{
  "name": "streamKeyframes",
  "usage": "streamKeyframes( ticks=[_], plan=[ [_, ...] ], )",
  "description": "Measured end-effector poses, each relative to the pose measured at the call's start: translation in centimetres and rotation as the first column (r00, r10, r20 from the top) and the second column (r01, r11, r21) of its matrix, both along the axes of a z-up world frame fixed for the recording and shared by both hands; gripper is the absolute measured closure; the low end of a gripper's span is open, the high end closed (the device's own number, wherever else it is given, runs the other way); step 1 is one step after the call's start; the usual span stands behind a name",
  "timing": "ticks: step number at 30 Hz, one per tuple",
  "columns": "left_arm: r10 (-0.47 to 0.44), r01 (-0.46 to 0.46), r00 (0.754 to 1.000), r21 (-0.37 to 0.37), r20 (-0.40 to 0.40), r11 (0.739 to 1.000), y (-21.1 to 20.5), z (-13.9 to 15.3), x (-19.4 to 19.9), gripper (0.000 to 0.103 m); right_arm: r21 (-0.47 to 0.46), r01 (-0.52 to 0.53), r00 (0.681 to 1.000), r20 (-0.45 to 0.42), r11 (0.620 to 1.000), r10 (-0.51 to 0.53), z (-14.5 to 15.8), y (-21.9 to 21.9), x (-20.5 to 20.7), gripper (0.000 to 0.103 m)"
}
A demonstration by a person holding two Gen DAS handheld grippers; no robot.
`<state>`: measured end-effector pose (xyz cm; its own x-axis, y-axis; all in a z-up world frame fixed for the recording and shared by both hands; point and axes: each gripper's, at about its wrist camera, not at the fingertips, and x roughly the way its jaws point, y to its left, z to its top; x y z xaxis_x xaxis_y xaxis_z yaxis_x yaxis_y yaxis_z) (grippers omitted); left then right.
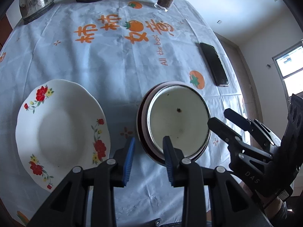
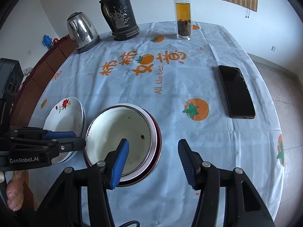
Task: Organize plates and bowls
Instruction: 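Open the right gripper on the enamel bowl while the left gripper reaches the stack rim, then grip the rim of the bowl stack with both grippers and lift it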
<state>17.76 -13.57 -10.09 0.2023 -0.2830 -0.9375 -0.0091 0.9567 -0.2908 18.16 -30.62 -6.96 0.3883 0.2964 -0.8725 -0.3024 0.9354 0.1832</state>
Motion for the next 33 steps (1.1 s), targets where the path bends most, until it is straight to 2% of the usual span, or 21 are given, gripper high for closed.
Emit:
streamKeyframes(
  ticks=[13,14,18,20,23,33],
  plan=[
    [-0.006,0.006,0.999,-0.016,-0.035,1.0,-0.5,-1.5,0.5,0.073,0.036,0.023,0.998,-0.061,0.999,-0.021,-1.5,0.1,0.1,0.047],
    [-0.007,0.007,0.999,-0.015,-0.036,1.0,-0.5,-1.6,0.6,0.073,0.036,0.022,0.998,-0.065,0.999,-0.02,-1.6,0.2,0.2,0.048],
    [-0.011,0.01,0.999,-0.009,-0.036,1.0,-0.5,-1.9,0.9,0.072,0.04,0.017,0.996,-0.091,0.999,-0.013,-2.3,0.4,0.3,0.067],
    [-0.018,0.018,0.999,0.001,-0.038,1.0,-0.7,-2.0,1.0,0.074,0.033,0.016,0.995,-0.094,0.999,-0.013,-2.5,0.5,0.3,0.068],
    [-0.028,0.028,0.999,0.021,-0.03,0.999,-1.0,-2.1,1.0,0.074,0.018,0.027,0.996,-0.088,0.999,-0.025,-2.6,0.5,0.4,0.075],
    [-0.035,0.036,0.999,0.03,-0.037,0.999,-1.4,-1.5,0.9,0.075,0.019,0.047,0.994,-0.097,0.999,-0.045,-2.4,0.2,0.5,0.076]
  ],
)
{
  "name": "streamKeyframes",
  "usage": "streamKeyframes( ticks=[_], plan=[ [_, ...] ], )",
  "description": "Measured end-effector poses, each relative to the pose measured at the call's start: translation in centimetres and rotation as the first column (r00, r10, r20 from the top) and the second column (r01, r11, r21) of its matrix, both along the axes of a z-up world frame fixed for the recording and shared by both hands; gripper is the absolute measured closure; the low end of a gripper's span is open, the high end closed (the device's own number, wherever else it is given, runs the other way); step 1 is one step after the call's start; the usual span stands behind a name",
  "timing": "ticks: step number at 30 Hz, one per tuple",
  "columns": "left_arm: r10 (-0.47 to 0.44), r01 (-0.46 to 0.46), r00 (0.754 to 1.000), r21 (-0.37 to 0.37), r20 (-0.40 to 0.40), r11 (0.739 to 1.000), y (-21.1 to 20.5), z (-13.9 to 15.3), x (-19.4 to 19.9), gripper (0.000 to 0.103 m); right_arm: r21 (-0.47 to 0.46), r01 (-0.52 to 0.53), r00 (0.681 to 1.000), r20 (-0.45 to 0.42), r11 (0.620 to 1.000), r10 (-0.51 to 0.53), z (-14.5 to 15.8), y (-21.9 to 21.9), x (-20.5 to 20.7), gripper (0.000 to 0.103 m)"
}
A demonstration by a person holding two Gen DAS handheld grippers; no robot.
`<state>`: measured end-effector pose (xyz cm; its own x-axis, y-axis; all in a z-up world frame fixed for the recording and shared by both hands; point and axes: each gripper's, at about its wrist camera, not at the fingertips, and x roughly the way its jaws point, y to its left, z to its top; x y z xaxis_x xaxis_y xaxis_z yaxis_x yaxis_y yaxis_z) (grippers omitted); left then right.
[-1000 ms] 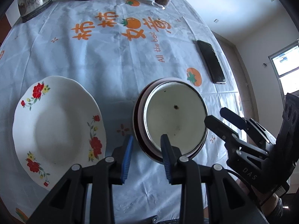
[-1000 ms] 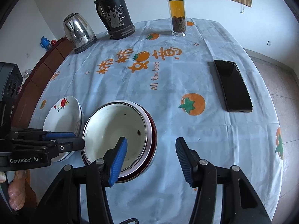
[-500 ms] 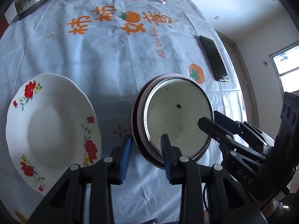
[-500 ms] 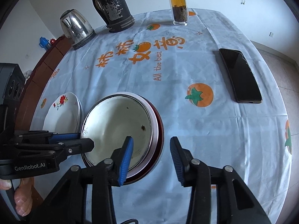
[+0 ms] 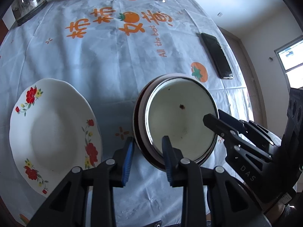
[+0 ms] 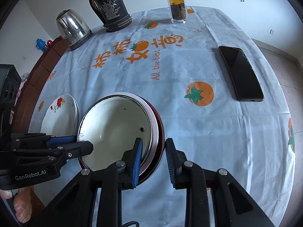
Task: Organize plates and bowls
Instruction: 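Grip the rim of the bowl stack with both grippers and lift it, then carry the bowl stack with both grippers over the red-flower plate stack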
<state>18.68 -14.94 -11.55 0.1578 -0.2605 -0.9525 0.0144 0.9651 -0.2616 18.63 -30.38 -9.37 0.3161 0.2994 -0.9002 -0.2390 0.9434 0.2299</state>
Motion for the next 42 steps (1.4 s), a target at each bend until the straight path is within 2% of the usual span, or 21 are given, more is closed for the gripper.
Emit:
streamKeyframes(
  ticks=[24,42],
  plan=[
    [0.013,-0.014,0.999,0.017,0.043,1.0,0.6,2.5,-1.3,0.075,-0.02,-0.036,0.998,0.052,0.999,0.037,2.8,0.8,-0.7,0.076],
    [0.043,-0.045,0.997,0.018,0.071,0.999,2.6,3.9,-2.7,0.075,-0.03,-0.076,0.994,0.082,0.997,0.078,4.0,2.7,-1.3,0.076]
  ],
)
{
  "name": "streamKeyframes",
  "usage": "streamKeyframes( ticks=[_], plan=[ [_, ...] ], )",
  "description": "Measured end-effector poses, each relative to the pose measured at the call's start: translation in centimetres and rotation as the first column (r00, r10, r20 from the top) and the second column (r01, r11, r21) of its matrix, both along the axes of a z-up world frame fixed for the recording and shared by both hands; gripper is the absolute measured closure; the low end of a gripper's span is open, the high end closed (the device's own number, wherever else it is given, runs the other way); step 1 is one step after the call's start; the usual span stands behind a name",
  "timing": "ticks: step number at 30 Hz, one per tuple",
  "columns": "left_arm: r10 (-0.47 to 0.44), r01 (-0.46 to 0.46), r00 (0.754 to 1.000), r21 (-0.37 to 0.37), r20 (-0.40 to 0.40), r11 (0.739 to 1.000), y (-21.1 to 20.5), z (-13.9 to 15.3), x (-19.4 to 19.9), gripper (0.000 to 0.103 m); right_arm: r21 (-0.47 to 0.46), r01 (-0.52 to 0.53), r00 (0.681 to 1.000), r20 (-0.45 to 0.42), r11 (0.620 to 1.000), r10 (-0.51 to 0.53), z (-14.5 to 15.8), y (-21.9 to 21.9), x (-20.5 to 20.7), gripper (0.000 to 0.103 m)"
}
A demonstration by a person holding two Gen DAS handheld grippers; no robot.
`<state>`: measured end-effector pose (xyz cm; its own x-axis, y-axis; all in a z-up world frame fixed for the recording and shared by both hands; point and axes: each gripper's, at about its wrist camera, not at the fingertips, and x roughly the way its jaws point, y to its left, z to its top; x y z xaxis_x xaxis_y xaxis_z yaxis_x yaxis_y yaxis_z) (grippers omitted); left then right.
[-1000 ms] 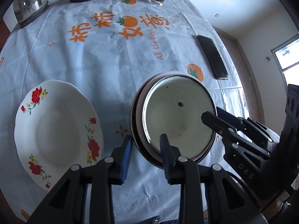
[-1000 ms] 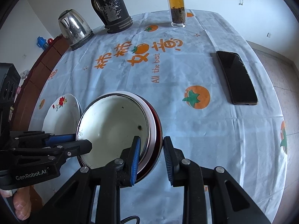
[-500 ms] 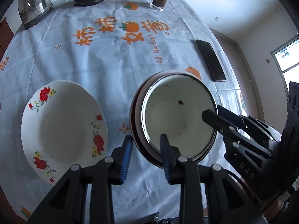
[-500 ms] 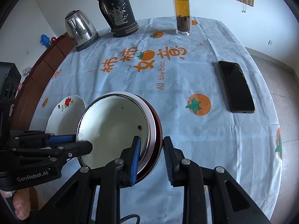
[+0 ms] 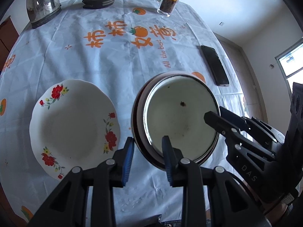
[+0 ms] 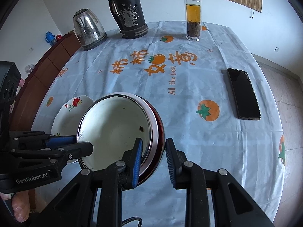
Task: Organize plates and bowls
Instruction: 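Carry the bowl stack with both grippers over the red-flower plate stack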
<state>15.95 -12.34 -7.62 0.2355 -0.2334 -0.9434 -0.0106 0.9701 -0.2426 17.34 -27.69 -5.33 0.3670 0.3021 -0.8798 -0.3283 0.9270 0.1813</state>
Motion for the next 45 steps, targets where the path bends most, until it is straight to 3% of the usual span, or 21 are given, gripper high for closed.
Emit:
streamKeyframes(
  ticks=[45],
  plan=[
    [0.136,-0.137,0.99,0.017,0.033,0.99,7.0,1.7,-3.1,0.075,0.003,-0.133,0.991,0.027,0.991,0.133,1.4,7.3,-1.3,0.076]
  ],
)
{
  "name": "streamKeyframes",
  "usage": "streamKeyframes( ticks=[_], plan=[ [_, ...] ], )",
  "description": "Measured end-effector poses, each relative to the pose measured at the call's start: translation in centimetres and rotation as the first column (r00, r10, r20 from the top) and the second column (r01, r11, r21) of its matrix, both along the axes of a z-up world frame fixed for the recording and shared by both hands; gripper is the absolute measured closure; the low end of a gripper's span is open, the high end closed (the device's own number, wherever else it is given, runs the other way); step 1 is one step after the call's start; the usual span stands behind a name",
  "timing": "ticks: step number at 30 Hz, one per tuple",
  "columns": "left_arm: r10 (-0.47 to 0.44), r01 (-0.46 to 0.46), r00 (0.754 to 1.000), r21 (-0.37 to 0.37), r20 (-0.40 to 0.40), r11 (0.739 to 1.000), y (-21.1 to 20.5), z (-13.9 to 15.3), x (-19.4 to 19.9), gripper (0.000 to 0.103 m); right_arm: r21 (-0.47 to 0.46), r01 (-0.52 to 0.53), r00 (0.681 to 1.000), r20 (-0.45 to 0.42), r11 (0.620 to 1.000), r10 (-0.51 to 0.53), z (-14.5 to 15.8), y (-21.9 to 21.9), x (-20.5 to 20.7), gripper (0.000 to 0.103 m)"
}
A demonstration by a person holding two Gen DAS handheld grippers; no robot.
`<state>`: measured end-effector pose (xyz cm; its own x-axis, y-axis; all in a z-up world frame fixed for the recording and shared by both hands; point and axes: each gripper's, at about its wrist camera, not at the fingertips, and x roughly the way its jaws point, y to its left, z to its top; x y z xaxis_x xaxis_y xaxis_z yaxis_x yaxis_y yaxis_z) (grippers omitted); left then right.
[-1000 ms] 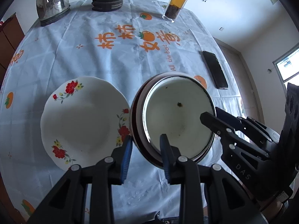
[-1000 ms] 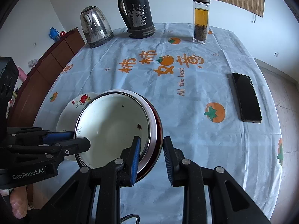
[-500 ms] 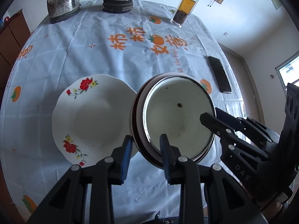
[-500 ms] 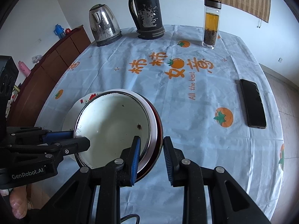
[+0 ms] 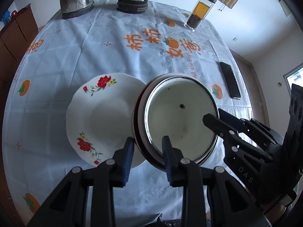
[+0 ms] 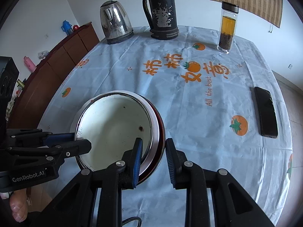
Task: Organize plates and bowls
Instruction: 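Carry the bowl stack with both grippers over the red-flower plate stack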
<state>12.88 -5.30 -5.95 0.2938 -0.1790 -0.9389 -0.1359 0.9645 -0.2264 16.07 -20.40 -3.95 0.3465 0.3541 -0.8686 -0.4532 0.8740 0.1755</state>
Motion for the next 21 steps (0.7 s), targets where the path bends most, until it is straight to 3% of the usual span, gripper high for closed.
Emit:
streamKeyframes(
  ticks=[21],
  plan=[
    [0.061,-0.061,0.998,0.007,-0.018,0.998,2.4,-0.2,-0.6,0.075,0.003,-0.064,0.998,-0.01,0.998,0.064,-0.4,2.5,0.4,0.076]
  ],
)
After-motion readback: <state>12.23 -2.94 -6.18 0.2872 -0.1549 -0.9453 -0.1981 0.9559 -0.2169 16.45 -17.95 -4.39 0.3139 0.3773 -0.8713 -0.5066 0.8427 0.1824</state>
